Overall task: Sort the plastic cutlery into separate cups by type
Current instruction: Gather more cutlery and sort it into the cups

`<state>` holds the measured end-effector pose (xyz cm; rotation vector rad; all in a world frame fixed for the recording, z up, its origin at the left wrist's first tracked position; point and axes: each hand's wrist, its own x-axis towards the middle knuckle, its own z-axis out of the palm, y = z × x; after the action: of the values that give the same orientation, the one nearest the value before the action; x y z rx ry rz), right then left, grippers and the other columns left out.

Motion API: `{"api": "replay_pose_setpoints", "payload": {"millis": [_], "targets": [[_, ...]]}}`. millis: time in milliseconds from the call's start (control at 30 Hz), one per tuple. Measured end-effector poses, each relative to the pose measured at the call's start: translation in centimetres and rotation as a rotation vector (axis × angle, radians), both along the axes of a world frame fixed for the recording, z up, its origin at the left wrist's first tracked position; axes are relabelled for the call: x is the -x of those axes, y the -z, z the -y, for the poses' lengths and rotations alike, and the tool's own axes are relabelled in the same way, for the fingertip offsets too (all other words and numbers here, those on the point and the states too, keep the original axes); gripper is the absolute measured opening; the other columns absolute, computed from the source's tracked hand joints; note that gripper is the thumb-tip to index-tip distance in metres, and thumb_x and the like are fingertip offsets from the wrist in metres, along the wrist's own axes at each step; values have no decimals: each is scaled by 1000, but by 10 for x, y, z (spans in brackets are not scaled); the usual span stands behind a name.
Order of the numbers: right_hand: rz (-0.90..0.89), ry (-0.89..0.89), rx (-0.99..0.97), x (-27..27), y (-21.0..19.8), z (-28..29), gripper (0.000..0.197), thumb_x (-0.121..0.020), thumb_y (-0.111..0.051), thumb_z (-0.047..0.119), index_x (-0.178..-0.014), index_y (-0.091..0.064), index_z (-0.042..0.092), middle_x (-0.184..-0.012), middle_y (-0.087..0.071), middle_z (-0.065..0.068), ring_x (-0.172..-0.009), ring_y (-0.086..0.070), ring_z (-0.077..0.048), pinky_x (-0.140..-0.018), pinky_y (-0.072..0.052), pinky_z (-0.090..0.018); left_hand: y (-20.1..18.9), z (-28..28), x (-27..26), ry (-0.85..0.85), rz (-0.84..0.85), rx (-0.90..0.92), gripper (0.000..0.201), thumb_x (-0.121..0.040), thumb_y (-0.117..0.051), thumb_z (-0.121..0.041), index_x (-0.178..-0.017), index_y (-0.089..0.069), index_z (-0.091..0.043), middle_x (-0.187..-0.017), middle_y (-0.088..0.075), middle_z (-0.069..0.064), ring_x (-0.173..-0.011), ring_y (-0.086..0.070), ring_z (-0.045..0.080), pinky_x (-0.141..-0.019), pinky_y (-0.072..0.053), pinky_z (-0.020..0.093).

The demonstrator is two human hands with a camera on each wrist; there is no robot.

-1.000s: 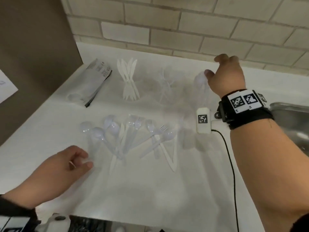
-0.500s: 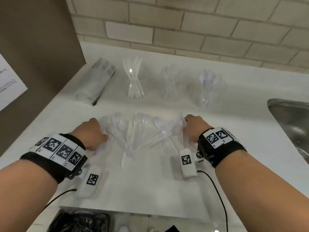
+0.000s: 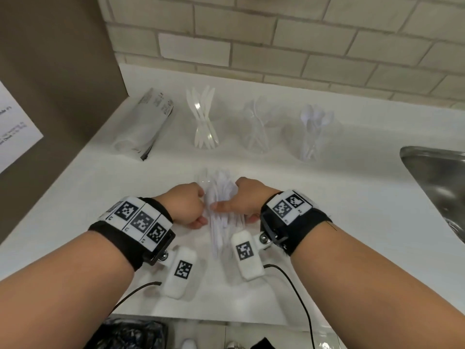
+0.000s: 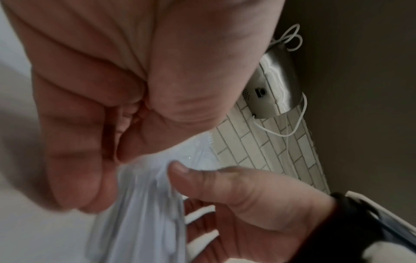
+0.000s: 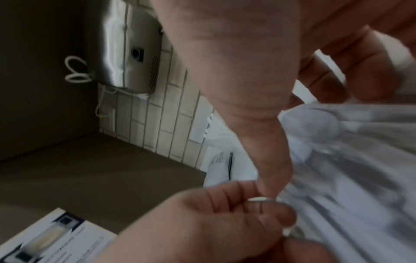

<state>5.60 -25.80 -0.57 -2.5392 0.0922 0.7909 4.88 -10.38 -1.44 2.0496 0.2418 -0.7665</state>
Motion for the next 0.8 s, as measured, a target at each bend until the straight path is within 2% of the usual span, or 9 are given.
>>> {"api": "replay_pose_setpoints", "payload": {"millis": [67, 133, 200, 267, 367, 500, 600, 733, 800], "targets": [[20, -46, 36, -3, -1, -12, 83, -68, -77, 56, -126, -44, 8, -109, -57, -4, -95, -63, -21, -81, -56, -33, -2, 3, 1, 1, 0, 47, 23, -91, -42, 10, -101, -60, 0, -83, -63, 13, -83, -69, 28, -86, -57, 43], [41, -74, 93, -6, 0, -21, 88, -64, -80, 53, -129, -41, 8, -116, -56, -6, -100, -61, -23, -80, -56, -34, -2, 2, 0, -28, -26, 121, 31, -88, -38, 14, -80, -61, -5, -78, -61, 12, -76, -63, 25, -87, -56, 42], [62, -106, 165, -9, 1, -30, 86, -63, -81, 49, -127, -41, 9, -118, -57, -8, -103, -60, -24, -80, -54, -34, 1, -1, -2, -21, -61, 175, 33, -85, -34, 15, -92, -62, 0, -84, -60, 15, -77, -59, 25, -80, -55, 39], [76, -131, 223, -12, 2, -37, 81, -68, -80, 42, -129, -39, 8, -119, -57, -10, -105, -59, -26, -78, -53, -33, 4, -4, -4, 3, -74, 176, 41, -81, -32, 16, -109, -60, 5, -86, -59, 15, -78, -56, 22, -63, -50, 31], [82, -195, 281, -15, 1, -44, 78, -73, -78, 35, -131, -35, 5, -117, -58, -11, -105, -59, -28, -78, -51, -35, 7, -7, -5, 10, -74, 165, 47, -72, -31, 18, -108, -60, 9, -90, -58, 20, -74, -47, 25, -50, -35, 27], [79, -213, 319, -18, 4, -44, 75, -74, -80, 25, -131, -36, 7, -115, -60, -10, -102, -62, -28, -74, -52, -35, 11, -7, -6, 18, -72, 160, 53, -68, -35, 16, -111, -63, 2, -116, -64, 25, -62, -41, 24, -49, -29, 28], [97, -208, 303, -21, 6, -43, 67, -78, -73, 15, -133, -36, 7, -117, -59, -11, -104, -61, -29, -71, -48, -33, 12, -9, -8, 37, -71, 155, 58, -64, -37, 13, -111, -66, -6, -122, -62, 25, -79, -46, 27, -53, -31, 29], [164, -135, 232, -20, 14, -43, 62, -78, -70, 13, -132, -39, 9, -116, -59, -10, -105, -61, -28, -72, -50, -32, 13, -12, -9, 37, -51, 134, 65, -73, -33, 17, -123, -62, -13, -119, -67, 8, -71, -47, 15, -58, -36, 23], [191, -115, 209, -20, 18, -43, 63, -78, -72, 19, -130, -39, 10, -114, -60, -9, -103, -61, -28, -72, -51, -33, 15, -14, -7, 81, -39, 118, 69, -72, -32, 16, -125, -61, -17, -119, -68, 0, -73, -48, 16, -63, -35, 25]]}}
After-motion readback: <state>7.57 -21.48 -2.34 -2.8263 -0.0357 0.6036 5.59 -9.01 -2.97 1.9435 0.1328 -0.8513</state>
